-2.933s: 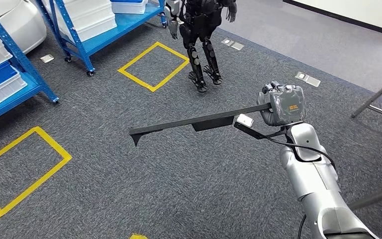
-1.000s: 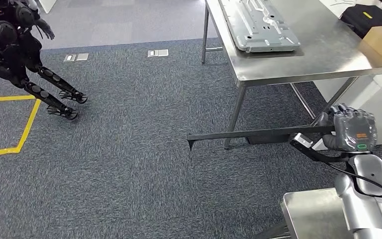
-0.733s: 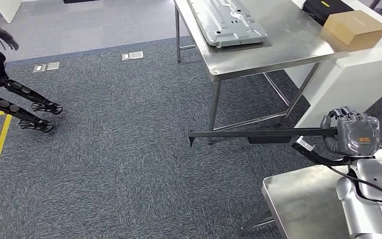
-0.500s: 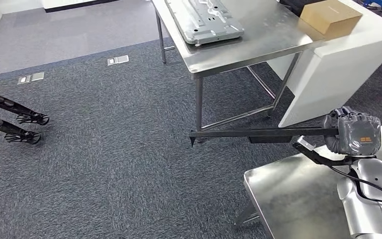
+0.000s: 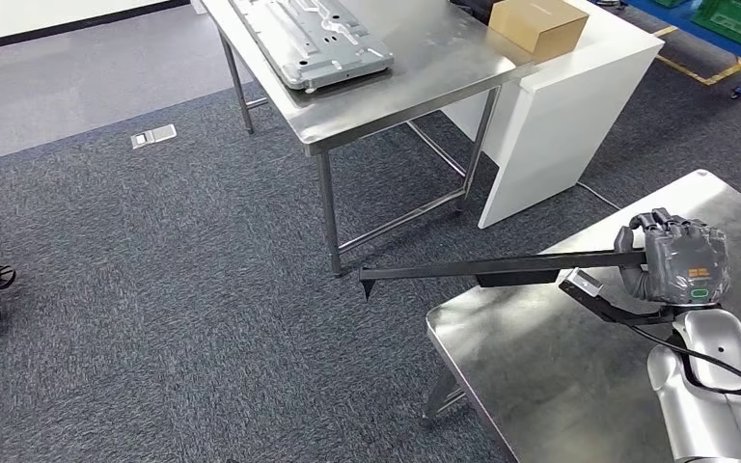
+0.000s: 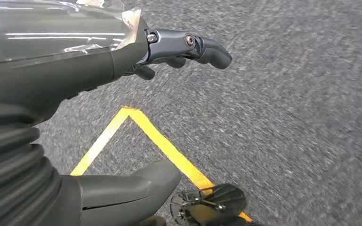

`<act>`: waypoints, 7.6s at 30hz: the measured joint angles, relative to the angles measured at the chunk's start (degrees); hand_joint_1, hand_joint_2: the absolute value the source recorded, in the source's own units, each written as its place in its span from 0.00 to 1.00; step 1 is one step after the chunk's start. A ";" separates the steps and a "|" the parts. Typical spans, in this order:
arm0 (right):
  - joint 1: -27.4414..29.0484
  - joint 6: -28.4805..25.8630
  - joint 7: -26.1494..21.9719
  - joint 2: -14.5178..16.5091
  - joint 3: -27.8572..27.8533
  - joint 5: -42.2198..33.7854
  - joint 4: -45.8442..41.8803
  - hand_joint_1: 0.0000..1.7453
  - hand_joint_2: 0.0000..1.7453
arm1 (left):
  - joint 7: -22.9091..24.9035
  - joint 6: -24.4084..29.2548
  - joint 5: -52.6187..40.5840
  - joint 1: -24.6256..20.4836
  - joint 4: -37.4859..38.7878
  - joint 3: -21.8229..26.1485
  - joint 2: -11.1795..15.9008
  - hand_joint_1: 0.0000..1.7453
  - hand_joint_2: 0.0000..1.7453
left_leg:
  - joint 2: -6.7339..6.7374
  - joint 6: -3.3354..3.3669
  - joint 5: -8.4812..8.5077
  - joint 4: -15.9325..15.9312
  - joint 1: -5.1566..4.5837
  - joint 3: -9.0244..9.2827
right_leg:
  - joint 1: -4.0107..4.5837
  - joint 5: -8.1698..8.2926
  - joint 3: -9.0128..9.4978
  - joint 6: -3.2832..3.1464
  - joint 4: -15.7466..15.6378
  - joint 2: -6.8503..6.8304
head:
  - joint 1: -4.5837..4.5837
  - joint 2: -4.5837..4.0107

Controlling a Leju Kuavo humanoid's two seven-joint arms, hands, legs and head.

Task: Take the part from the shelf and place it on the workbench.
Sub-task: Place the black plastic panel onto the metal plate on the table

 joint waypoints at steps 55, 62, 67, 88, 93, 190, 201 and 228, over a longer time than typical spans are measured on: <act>-0.98 0.57 -0.27 0.31 0.95 0.24 -0.77 1.00 0.00 | -8.93 1.49 -4.76 -1.41 -0.08 -3.09 0.00 0.00 1.00 | -0.20 -1.29 -3.02 5.48 0.84 -1.90 | -1.13 0.91 2.39 -0.22 -2.33 -1.80 | 0.17 0.00; -1.68 0.48 -0.27 0.03 1.04 0.91 -0.50 1.00 0.00 | -10.14 3.03 -4.72 -1.40 -0.08 -3.04 -0.20 0.00 1.00 | 0.64 -0.15 0.13 0.59 0.63 -0.72 | -0.62 -1.42 -0.60 0.63 2.21 -3.66 | 0.60 0.00; -1.96 0.55 -0.27 0.52 1.46 1.27 0.19 1.00 0.00 | -10.20 3.60 -4.71 -1.08 -0.07 -3.02 -0.42 0.00 1.00 | 1.72 -0.15 0.69 0.58 0.45 -1.50 | -1.20 -5.34 -3.22 1.74 11.27 -4.98 | 0.88 0.00; -4.80 0.41 -0.06 1.08 2.74 4.22 3.08 1.00 0.00 | -9.41 1.83 -3.56 -1.05 -0.07 -2.25 -0.33 0.00 1.00 | 2.13 -1.70 1.11 1.53 0.48 -2.68 | -0.63 -0.78 4.81 0.76 -3.22 -5.67 | 0.54 0.00; -5.38 0.53 -0.12 1.08 3.16 4.22 3.78 1.00 0.00 | -9.48 1.84 -3.47 -1.00 -0.07 -2.20 -0.38 0.00 1.00 | 2.13 -2.06 1.14 1.53 0.33 -2.80 | -0.61 -0.69 4.65 0.62 -3.20 -5.67 | 0.55 0.00; -8.40 15.86 3.94 0.19 12.09 0.48 8.98 0.00 1.00 | -9.63 2.39 -0.67 0.17 -0.07 2.25 -0.20 0.00 0.00 | 2.22 -1.99 0.95 1.60 -0.27 -2.68 | -0.82 -0.62 4.69 0.74 -3.24 -5.50 | 0.57 0.00; -7.28 17.20 4.49 0.26 14.28 1.15 9.52 0.00 1.00 | -9.55 2.46 -0.66 0.19 -0.04 2.97 -0.24 0.00 0.00 | 2.57 -1.79 0.84 1.62 -0.30 -2.30 | -0.82 -0.49 4.83 0.73 -3.27 -5.12 | 0.58 0.00; -4.71 23.39 2.82 -0.20 15.97 -3.36 10.82 0.00 1.00 | -10.20 2.96 -0.66 0.77 -0.02 3.81 -0.26 0.00 0.00 | 2.38 -1.63 1.41 1.69 -0.45 -3.58 | -0.83 -0.15 3.83 1.02 -3.24 -5.37 | 0.55 0.00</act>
